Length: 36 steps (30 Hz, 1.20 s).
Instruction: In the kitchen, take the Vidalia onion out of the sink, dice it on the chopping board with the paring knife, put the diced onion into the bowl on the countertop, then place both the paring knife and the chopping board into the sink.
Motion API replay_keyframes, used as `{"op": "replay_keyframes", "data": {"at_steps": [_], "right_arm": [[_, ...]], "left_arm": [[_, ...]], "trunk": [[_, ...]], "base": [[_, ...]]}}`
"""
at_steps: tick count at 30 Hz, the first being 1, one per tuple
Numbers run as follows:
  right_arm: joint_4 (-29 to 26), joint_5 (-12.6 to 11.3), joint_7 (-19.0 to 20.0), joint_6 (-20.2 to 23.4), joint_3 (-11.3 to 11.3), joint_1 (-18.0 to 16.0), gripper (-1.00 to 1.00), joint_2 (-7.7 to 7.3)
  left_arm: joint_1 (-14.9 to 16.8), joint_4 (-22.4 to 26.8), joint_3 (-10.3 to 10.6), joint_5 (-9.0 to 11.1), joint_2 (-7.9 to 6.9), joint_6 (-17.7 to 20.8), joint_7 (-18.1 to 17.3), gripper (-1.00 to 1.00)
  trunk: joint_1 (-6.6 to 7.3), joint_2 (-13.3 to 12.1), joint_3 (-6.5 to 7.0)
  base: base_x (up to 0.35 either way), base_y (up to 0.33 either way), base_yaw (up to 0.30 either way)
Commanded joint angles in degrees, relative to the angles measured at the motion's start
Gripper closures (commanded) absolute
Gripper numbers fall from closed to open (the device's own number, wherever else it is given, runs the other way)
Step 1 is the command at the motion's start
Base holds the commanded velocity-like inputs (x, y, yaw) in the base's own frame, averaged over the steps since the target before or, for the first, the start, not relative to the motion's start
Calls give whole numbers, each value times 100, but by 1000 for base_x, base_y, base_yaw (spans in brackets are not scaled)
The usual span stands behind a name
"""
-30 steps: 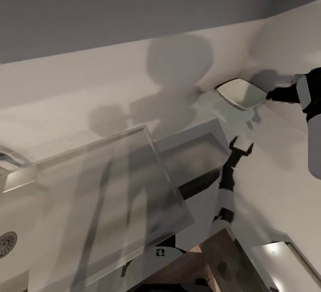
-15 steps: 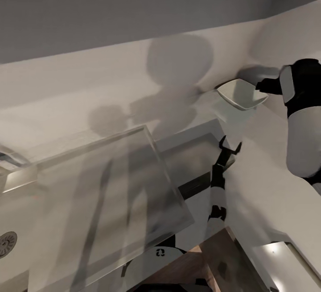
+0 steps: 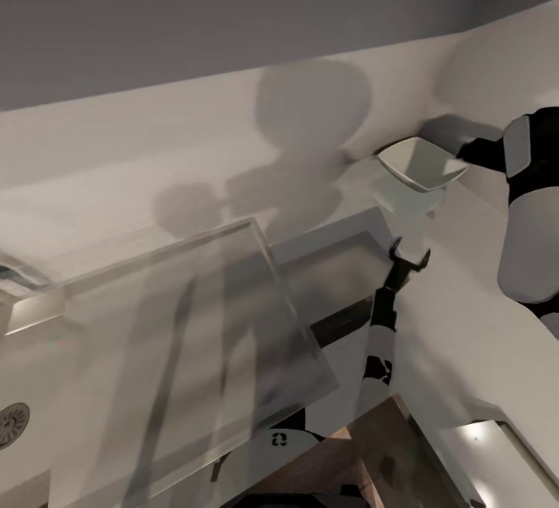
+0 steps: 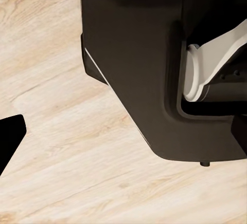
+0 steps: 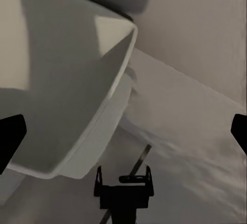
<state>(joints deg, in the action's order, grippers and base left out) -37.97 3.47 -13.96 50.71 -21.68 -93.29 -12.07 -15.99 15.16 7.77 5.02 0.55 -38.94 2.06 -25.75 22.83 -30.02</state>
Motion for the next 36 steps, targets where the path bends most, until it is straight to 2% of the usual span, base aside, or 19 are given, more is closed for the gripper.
{"op": "replay_keyframes", "data": {"at_steps": [1, 11, 28, 36], "right_arm": [[-11, 31, -45, -11, -12, -5, -100, 3], [-149, 31, -222, -188, 1, -5, -100, 8], [-156, 26, -230, -193, 5, -5, -100, 32], [-155, 23, -230, -193, 6, -5, -100, 104]], "left_arm": [[-2, 10, 49, 52, -3, -8, 22, -100], [-1, 10, 46, 52, -3, -8, 22, -100], [-1, 5, 49, 52, -2, -8, 22, -100], [-1, 5, 49, 52, -2, -8, 22, -100]], "trunk": [[-3, 9, -7], [-3, 9, -14], [-3, 9, -163], [-3, 9, -236]], "base": [[0, 0, 0], [0, 0, 0], [0, 0, 0], [0, 0, 0]]}}
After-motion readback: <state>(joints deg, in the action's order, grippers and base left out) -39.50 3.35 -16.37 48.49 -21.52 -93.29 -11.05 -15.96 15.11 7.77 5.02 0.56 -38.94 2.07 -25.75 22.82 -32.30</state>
